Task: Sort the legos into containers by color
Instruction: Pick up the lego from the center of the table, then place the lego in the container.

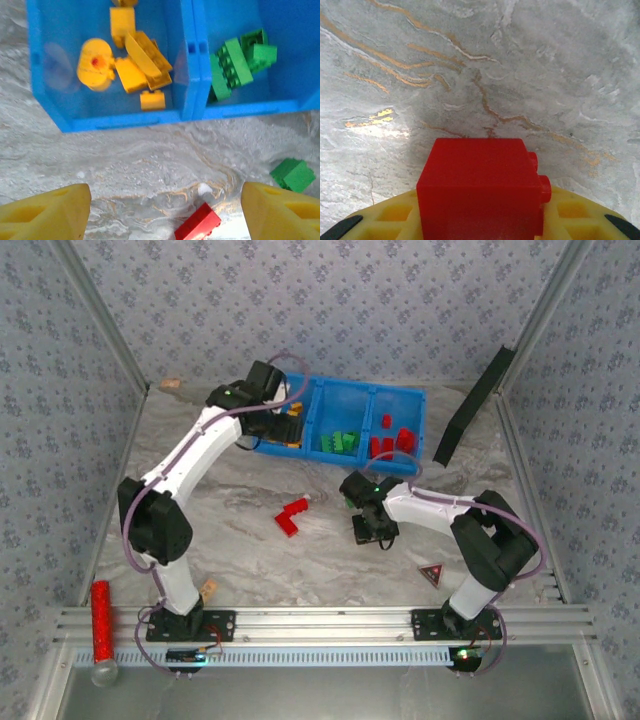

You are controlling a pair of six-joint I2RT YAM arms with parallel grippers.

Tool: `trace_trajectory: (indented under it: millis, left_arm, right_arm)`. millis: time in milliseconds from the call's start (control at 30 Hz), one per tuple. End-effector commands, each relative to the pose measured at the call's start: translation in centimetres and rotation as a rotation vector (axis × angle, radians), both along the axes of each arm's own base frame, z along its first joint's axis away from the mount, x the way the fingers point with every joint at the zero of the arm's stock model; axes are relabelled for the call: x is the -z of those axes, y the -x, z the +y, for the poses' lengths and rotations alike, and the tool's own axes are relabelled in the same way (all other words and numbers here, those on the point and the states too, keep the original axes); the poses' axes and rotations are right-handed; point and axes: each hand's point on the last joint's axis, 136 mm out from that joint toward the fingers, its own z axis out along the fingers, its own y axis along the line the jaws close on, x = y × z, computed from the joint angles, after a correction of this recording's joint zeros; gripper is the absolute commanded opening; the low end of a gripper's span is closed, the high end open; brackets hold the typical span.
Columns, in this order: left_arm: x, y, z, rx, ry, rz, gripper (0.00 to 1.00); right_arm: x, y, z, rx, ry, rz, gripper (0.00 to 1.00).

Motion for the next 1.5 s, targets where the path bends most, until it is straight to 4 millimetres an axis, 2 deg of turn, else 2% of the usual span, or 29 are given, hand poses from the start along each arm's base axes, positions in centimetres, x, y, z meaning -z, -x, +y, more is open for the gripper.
trace_trajectory:
  millis: [0,133,300,400,533,667,867,1067,1233,1467]
  left_arm:
    - [0.8,4.8,-3.6,0.223,-0.023,-0.021,0.79]
    - [3.0,8.3,-6.4,0.345,0.013,0.009,0.79]
    - [4.9,11.0,-9.7,0.457,0.036,0.018,0.79]
    - [5.7,11.9,-11.4,0.508,0.047,0.004,0.8]
    - [6.8,12.4,-13.0,0.573,0.035,-0.023,0.8]
    - [8.3,12.5,-14.0,0.622,-0.014,-0.034,0.8]
    - [9.6,11.9,-15.1,0.652,-0.037,-0.047,0.8]
    - [11.0,11.5,-16.7,0.687,-0.064,-0.042,0.8]
    - [12.1,11.4,-17.7,0.718,-0.083,-0.035,0.8]
    - [14.1,10.6,-18.2,0.722,-0.122,-0.019,0.78]
  right_arm:
    - [-4.1,0.5,-2.1,-0.009,-0.02,0.012,0.32]
    - [-8.6,-2.3,-3.8,0.064,-0.089,-0.064,0.32]
    - [-13.6,-8.1,-4.7,0.128,-0.154,-0.221,0.31]
    - [-15.4,-11.6,-4.9,0.15,-0.165,-0.299,0.31]
    - [-16.4,-16.1,-5.2,0.17,-0.159,-0.365,0.3]
    - [-15.5,-20.0,-5.4,0.19,-0.155,-0.381,0.3]
    - [-12.6,-23.5,-5.6,0.22,-0.151,-0.342,0.29]
    - [-10.2,-25.3,-6.3,0.232,-0.099,-0.314,0.3]
    - [-8.3,-25.8,-6.4,0.227,-0.07,-0.275,0.33]
    - [-7.4,-26.0,-6.4,0.228,-0.071,-0.261,0.42]
